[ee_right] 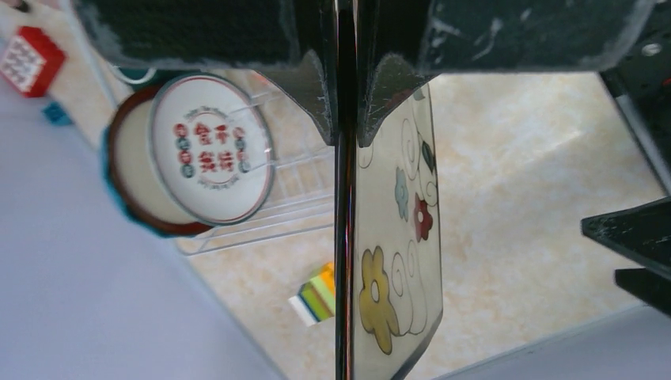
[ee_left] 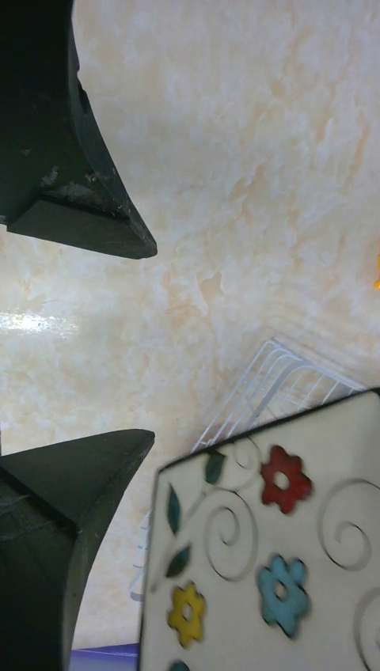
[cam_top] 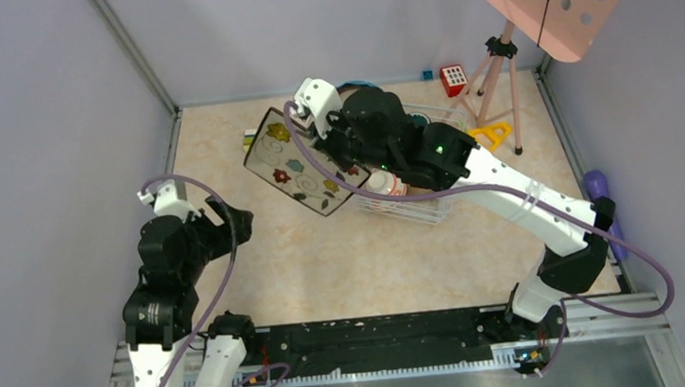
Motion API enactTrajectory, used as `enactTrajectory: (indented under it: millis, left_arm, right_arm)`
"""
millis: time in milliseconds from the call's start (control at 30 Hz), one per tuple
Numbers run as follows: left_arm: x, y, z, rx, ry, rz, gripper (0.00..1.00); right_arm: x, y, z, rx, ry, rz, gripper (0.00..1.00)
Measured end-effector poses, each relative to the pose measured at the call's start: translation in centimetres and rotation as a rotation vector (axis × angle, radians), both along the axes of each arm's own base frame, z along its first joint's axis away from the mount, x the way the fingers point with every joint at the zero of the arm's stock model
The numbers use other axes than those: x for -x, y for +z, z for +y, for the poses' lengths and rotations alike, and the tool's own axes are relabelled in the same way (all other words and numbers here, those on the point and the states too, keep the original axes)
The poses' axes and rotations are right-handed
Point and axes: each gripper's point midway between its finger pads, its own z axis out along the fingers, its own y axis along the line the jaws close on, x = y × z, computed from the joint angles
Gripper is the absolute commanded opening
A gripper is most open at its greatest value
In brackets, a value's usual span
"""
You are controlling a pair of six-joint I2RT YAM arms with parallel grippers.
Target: Load the mixed dishes into the dish rack
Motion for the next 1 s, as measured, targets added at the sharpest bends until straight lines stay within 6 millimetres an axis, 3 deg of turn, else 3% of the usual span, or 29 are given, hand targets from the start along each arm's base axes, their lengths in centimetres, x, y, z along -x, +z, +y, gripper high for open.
enactTrajectory:
  millis: [133,367,633,733,1000]
  left_arm:
    - [-0.3,-1.7,-1.0,0.004,-0.063,0.036,0.83]
    - [-0.9,-3.2,-2.1,0.017,-0.124,0.075,0.83]
    - [-1.5,-3.8,-2.5,0.018,-0.151,0.086,0.83]
    - [-1.6,-4.1,-2.6,0.021,-0.157,0.094,0.83]
    - [-2.5,-4.9,-3.2,0.034,-0.181,0.128,0.82]
  right_arm:
    - [-1.3,1.7,-1.3,0.078,-0.018,-0.141,0.0]
    - [-4.5,2.2,-4.0,0.248,-0.041,-0.304,0.0]
    - [-10.6,2.3,-7.5,0.296,-0.092,-0.356,0.0]
    - [-12.6,1.1,-7.6,0.329,-0.099,-0.364,0.0]
    - [-15.5,-5.7,-5.1,0.431,-0.016,-0.291,0.0]
